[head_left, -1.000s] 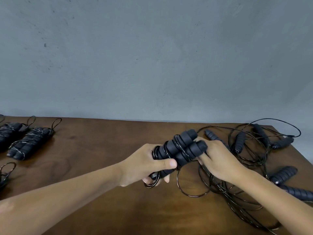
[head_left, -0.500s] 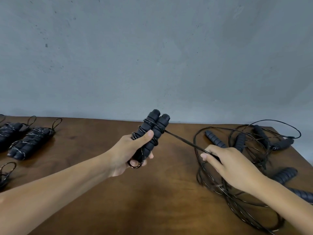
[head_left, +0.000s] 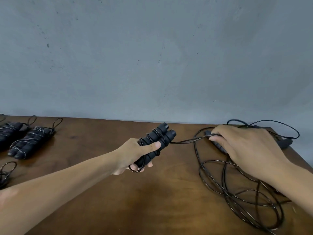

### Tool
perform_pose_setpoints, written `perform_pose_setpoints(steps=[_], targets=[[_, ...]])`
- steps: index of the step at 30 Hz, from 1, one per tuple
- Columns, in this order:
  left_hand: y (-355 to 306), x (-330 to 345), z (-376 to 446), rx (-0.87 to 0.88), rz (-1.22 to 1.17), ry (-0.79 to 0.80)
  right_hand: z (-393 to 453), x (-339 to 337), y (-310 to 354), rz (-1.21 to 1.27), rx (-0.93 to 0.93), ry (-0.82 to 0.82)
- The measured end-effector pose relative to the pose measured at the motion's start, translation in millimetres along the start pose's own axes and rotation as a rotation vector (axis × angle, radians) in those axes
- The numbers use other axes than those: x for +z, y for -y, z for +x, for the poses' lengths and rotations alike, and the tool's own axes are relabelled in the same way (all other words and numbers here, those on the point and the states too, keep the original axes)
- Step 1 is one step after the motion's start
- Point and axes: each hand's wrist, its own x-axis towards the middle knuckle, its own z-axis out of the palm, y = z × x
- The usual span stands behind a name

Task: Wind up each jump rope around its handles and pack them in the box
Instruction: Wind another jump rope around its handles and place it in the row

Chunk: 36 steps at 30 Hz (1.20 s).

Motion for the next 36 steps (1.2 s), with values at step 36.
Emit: perform_pose_setpoints(steps=[36], targets=[[-12.8, 23.8, -17.9, 0.925, 1.162, 0.102, 24.8, 36.2, 19.1, 1.151, 0.243, 0.377]])
